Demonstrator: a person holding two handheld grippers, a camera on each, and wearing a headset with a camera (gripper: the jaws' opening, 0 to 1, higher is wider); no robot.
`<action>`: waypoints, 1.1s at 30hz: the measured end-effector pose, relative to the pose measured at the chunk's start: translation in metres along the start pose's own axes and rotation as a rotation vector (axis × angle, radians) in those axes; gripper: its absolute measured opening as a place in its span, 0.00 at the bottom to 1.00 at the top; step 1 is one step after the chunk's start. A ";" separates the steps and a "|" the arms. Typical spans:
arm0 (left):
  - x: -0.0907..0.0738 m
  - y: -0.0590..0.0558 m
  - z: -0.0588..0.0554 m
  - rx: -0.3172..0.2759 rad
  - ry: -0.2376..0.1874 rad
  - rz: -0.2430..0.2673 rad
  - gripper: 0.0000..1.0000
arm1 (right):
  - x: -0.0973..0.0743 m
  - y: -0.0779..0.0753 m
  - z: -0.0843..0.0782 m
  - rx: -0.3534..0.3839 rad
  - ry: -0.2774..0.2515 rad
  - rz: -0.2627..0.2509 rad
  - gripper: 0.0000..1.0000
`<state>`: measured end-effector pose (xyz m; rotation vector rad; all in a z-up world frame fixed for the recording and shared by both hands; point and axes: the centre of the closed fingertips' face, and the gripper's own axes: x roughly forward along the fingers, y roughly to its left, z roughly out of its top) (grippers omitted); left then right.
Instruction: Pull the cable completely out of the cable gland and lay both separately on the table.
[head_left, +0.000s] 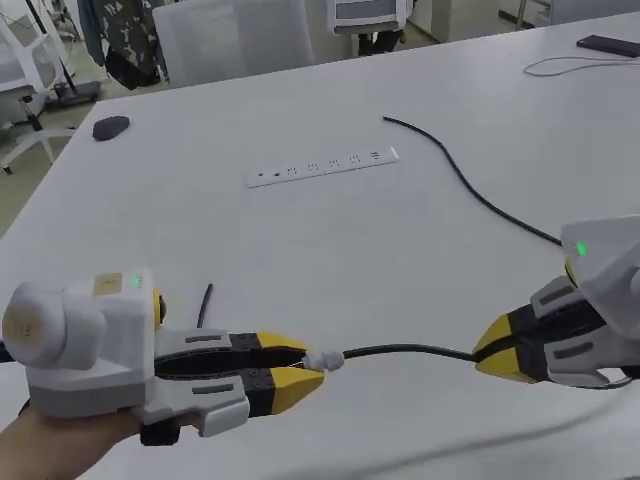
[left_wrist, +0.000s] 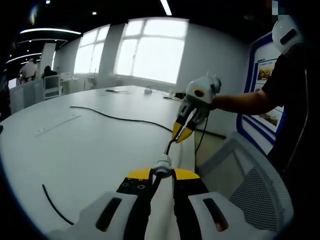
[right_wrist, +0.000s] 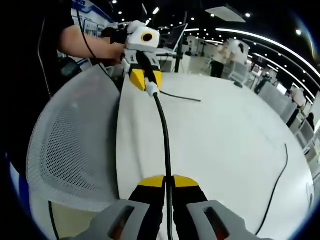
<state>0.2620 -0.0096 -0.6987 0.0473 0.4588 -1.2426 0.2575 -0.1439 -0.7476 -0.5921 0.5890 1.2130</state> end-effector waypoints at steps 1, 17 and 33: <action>-0.001 0.000 0.000 -0.002 -0.001 0.003 0.15 | 0.000 0.000 -0.004 0.003 0.006 -0.002 0.00; -0.009 0.001 0.000 -0.014 -0.008 0.040 0.15 | -0.007 -0.010 -0.054 0.069 0.118 -0.031 0.00; 0.001 -0.002 -0.005 0.005 0.033 0.012 0.15 | -0.001 0.006 0.031 0.022 0.018 0.020 0.28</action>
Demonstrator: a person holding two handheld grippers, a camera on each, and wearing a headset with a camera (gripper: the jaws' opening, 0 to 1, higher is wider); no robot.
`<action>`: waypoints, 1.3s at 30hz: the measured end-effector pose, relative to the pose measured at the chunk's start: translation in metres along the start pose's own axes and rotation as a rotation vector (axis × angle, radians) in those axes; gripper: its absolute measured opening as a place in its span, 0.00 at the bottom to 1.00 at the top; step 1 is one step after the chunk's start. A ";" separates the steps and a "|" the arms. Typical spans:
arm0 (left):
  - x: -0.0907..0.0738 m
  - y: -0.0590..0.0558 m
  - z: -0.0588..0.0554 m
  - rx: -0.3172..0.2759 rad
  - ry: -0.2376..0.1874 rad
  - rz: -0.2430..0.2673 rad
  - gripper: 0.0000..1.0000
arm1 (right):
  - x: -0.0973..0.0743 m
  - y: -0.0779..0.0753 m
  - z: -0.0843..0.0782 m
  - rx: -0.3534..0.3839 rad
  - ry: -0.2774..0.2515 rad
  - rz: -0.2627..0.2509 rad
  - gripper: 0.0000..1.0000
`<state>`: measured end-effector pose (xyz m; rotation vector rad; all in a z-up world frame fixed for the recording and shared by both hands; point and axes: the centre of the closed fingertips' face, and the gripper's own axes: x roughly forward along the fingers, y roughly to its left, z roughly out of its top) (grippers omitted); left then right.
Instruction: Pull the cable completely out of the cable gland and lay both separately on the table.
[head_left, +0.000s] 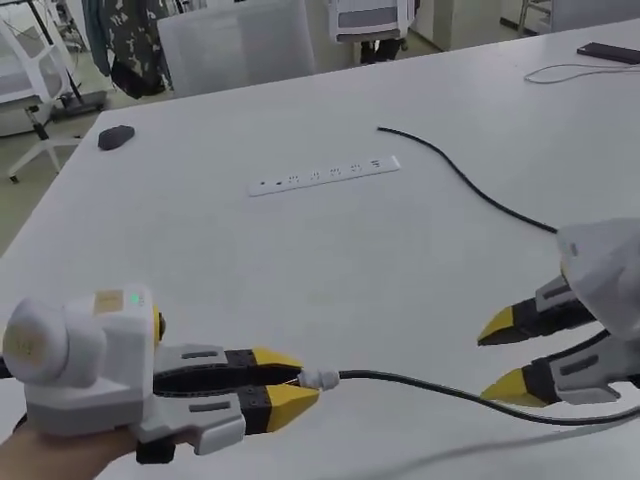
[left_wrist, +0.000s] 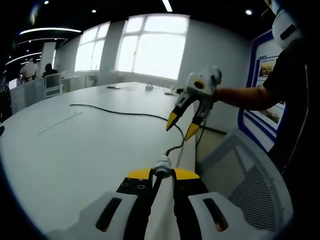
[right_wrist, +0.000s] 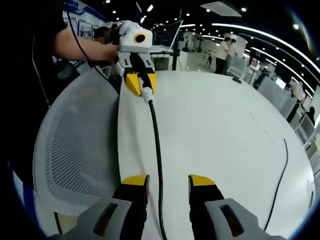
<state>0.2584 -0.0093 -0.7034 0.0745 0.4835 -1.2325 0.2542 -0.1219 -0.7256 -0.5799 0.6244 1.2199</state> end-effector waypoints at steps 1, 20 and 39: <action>0.001 -0.001 0.001 0.002 0.000 -0.003 0.15 | 0.004 0.003 0.013 -0.057 -0.019 0.009 0.27; 0.005 -0.014 0.013 0.057 -0.007 -0.030 0.15 | 0.043 0.027 0.065 -0.212 -0.040 0.085 0.00; -0.014 -0.007 0.014 0.119 -0.001 0.024 0.15 | 0.022 0.006 0.036 -0.135 -0.028 -0.008 0.00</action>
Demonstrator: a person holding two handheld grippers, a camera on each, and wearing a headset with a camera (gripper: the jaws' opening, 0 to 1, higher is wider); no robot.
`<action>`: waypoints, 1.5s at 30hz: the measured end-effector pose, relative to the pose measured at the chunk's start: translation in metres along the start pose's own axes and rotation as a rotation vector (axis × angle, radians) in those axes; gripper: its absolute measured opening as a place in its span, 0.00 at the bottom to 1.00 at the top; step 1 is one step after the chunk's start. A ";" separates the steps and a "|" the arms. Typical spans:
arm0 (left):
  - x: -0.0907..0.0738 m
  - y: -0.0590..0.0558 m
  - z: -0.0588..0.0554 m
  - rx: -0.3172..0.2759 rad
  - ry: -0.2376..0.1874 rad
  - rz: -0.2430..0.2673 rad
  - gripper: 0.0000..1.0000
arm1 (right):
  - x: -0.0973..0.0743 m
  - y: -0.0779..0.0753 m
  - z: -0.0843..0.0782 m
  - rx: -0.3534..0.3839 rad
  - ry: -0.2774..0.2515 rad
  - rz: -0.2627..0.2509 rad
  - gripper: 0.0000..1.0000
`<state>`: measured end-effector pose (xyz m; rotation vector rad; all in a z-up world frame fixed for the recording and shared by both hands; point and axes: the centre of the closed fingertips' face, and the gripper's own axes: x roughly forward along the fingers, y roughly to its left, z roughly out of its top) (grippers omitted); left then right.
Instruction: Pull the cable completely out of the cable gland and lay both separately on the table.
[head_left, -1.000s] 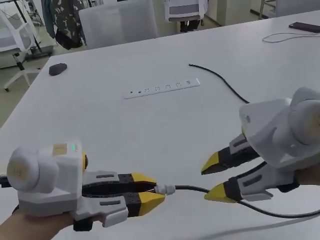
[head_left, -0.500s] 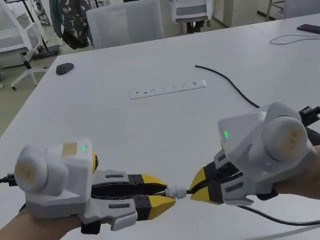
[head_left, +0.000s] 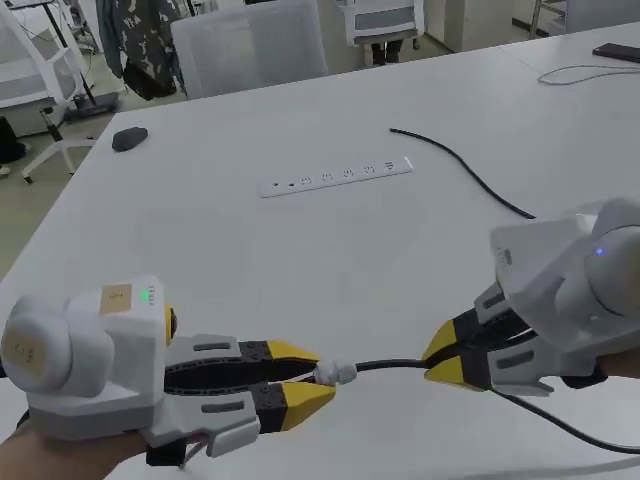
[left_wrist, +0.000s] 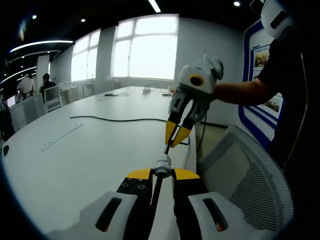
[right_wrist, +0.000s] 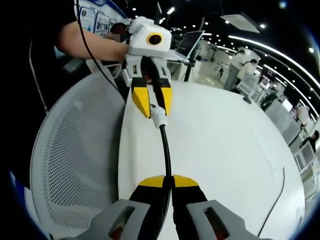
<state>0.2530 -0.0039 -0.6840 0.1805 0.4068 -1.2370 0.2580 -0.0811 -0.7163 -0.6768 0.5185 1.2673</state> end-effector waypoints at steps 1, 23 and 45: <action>-0.001 0.000 0.001 0.001 -0.003 0.000 0.15 | -0.002 -0.001 -0.002 0.009 0.001 -0.003 0.00; -0.036 0.021 -0.001 0.003 -0.020 0.121 0.15 | -0.021 -0.023 -0.084 0.136 0.152 -0.102 0.00; -0.039 0.022 -0.004 -0.025 -0.012 0.141 0.15 | -0.012 -0.018 -0.093 0.161 0.203 -0.083 0.11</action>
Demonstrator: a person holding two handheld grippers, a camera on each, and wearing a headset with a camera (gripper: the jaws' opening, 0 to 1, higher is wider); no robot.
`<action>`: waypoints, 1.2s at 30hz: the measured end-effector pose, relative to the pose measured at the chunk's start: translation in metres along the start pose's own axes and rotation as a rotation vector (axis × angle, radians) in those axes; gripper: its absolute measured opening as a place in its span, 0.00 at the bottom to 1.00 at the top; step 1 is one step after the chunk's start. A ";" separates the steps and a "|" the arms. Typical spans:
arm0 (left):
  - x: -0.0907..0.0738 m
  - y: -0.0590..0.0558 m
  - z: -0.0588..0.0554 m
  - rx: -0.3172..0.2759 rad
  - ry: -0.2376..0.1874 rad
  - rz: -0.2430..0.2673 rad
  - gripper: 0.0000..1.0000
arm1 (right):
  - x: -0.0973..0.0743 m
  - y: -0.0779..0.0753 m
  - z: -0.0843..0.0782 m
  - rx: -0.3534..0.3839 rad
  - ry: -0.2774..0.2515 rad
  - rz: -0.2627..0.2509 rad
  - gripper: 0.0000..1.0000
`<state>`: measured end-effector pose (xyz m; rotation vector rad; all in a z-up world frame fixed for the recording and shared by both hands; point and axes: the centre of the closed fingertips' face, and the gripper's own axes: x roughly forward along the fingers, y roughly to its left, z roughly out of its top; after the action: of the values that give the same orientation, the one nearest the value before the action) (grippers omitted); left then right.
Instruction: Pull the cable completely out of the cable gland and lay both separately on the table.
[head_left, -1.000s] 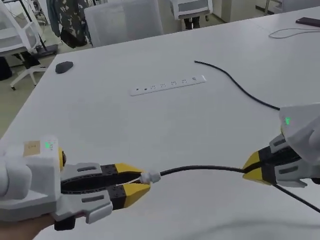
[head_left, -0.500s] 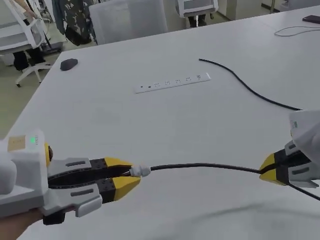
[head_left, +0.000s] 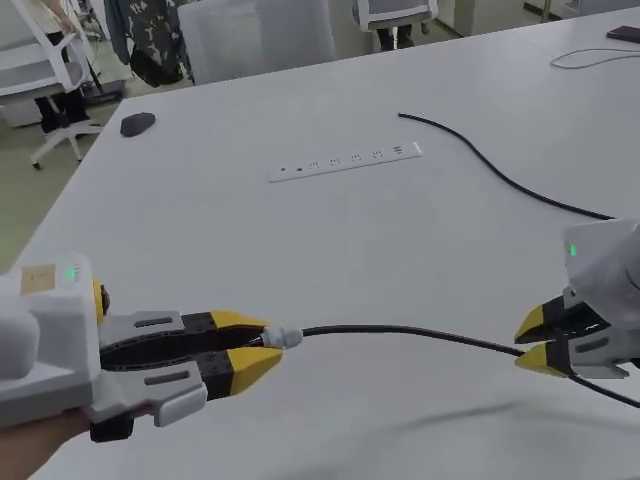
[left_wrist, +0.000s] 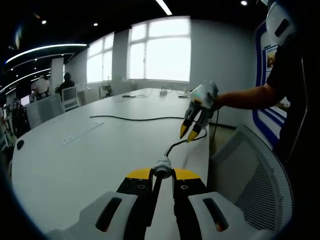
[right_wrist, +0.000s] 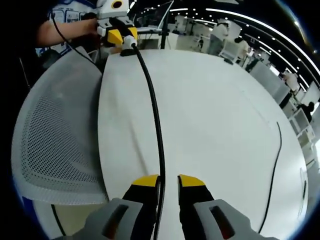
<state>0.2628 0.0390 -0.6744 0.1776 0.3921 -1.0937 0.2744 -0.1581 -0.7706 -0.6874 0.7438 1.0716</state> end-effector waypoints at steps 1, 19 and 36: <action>0.000 0.000 -0.001 -0.002 0.002 -0.001 0.15 | -0.001 0.000 0.004 0.001 -0.007 -0.002 0.11; -0.001 -0.018 0.008 0.012 -0.017 -0.030 0.15 | 0.007 0.062 0.179 -0.214 -0.359 0.209 0.14; -0.021 -0.017 0.001 0.020 -0.029 -0.027 0.15 | 0.033 0.083 0.187 -0.365 -0.279 0.249 0.00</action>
<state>0.2396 0.0483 -0.6647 0.1743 0.3590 -1.1260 0.2429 0.0350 -0.7009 -0.7450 0.3997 1.5192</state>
